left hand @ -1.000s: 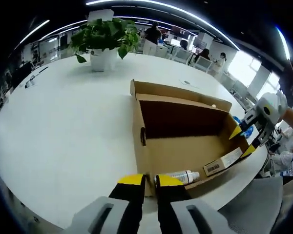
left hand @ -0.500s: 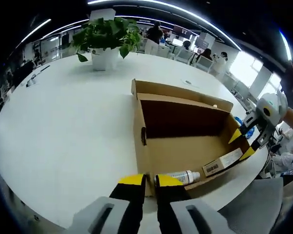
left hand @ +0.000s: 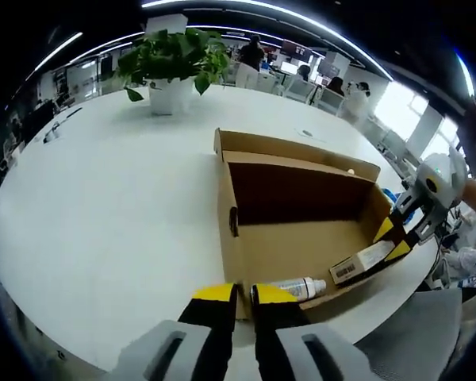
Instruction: Operate the shoe box by opening the lid, removing the specified soft item, and placing it in the target area until the item is outside and the box remains undamaged.
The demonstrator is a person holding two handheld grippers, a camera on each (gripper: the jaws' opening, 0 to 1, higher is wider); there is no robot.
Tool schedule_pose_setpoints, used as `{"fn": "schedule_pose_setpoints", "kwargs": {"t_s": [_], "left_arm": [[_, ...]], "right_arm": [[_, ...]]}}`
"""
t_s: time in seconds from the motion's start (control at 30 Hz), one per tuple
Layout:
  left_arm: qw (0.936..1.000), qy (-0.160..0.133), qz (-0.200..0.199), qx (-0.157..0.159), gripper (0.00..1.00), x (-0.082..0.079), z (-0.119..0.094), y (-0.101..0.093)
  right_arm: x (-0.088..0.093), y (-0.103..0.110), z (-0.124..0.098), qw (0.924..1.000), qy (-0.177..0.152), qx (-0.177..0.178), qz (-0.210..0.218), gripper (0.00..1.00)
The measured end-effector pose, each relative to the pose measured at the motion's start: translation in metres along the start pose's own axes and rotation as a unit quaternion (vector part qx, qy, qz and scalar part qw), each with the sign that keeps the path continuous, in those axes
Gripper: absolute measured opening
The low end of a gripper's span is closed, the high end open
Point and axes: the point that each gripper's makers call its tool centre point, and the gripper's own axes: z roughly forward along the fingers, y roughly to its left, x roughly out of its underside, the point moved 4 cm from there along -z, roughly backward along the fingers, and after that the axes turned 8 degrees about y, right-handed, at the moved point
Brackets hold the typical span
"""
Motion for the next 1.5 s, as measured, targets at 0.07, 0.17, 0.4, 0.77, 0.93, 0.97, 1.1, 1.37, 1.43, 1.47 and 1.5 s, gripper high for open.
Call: {"fn": "schedule_pose_setpoints", "kwargs": {"t_s": [0.07,0.17,0.4,0.77,0.93,0.97,1.1,1.37,1.43,1.47,1.5], "left_arm": [[1.0,0.0,0.0,0.0,0.07,0.0,0.0,0.0],[1.0,0.0,-0.001,0.0,0.07,0.0,0.0,-0.001],[1.0,0.0,-0.001,0.0,0.07,0.0,-0.001,-0.001],[1.0,0.004,0.004,-0.004,0.07,0.0,-0.001,0.0],[1.0,0.005,0.004,-0.007,0.07,0.0,-0.001,0.0],[0.9999,0.005,0.005,-0.008,0.07,0.0,-0.001,0.0],[0.9999,0.008,0.01,-0.01,0.07,-0.001,0.0,0.0],[0.9998,0.011,0.012,-0.013,0.07,-0.001,0.0,0.0],[0.9997,0.012,0.014,-0.014,0.07,-0.001,0.0,-0.001],[0.9997,0.013,0.014,-0.014,0.07,-0.001,0.0,-0.001],[0.9997,0.013,0.014,-0.014,0.07,-0.001,0.0,0.0]], "right_arm": [[0.0,0.0,-0.001,1.0,-0.001,0.002,0.0,0.16],[-0.003,0.002,-0.006,1.0,-0.007,0.004,0.0,0.15],[-0.009,0.007,-0.016,0.9997,-0.019,0.012,-0.007,0.15],[-0.017,0.011,-0.038,0.9983,-0.041,0.038,-0.015,0.15],[-0.028,0.014,-0.057,0.9964,-0.062,0.054,-0.019,0.15],[-0.03,0.015,-0.061,0.996,-0.066,0.057,-0.021,0.15],[-0.035,0.016,-0.071,0.9948,-0.073,0.066,-0.026,0.15],[-0.04,0.022,-0.092,0.993,-0.081,0.075,-0.042,0.15],[-0.041,0.023,-0.099,0.9927,-0.082,0.076,-0.045,0.15],[-0.041,0.024,-0.102,0.9925,-0.083,0.077,-0.046,0.15],[-0.041,0.024,-0.104,0.9924,-0.083,0.078,-0.046,0.15]]}}
